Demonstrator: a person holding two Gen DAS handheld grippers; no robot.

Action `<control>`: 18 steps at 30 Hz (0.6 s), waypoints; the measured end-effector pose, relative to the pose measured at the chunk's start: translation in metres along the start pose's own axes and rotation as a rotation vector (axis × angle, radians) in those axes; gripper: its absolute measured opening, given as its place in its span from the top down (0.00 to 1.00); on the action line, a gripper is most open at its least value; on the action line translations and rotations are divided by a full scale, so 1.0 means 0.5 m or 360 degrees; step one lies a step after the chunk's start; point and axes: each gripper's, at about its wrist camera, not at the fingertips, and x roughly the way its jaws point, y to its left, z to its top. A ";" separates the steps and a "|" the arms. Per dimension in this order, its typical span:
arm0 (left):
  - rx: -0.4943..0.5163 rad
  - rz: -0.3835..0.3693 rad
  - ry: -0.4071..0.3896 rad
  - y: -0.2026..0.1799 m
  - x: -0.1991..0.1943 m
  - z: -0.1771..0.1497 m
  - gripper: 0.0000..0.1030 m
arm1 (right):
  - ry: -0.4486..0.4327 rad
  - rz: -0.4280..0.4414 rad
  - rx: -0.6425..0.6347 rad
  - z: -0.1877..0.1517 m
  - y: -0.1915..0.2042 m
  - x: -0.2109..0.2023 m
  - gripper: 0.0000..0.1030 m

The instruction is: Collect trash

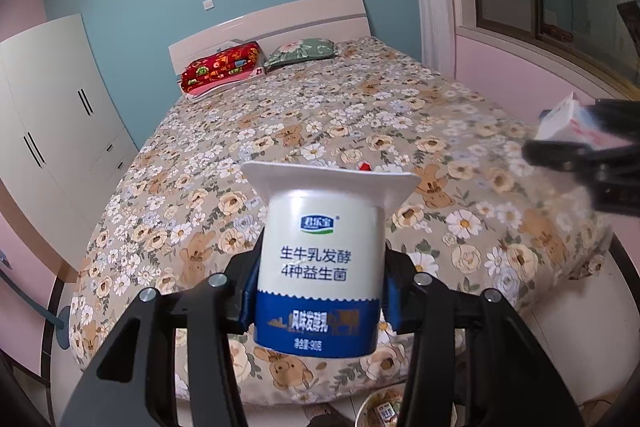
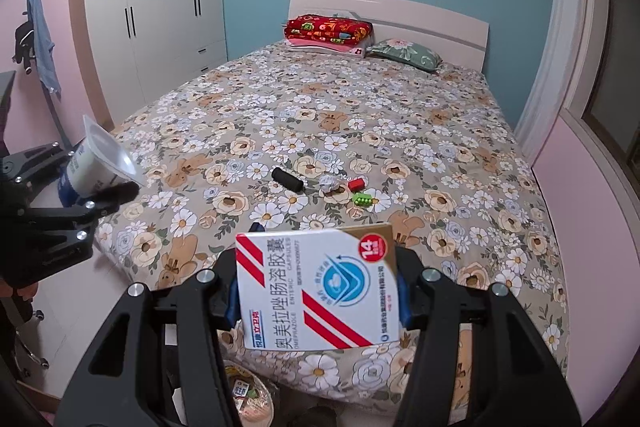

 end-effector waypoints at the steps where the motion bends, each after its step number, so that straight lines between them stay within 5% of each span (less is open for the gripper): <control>1: 0.0003 -0.0002 0.0004 -0.002 -0.003 -0.007 0.52 | 0.0002 0.0003 -0.0006 -0.008 0.003 -0.006 0.46; 18: 0.0006 -0.0054 0.0129 0.002 0.006 -0.154 0.52 | 0.0076 0.0089 -0.0135 -0.126 0.092 -0.031 0.46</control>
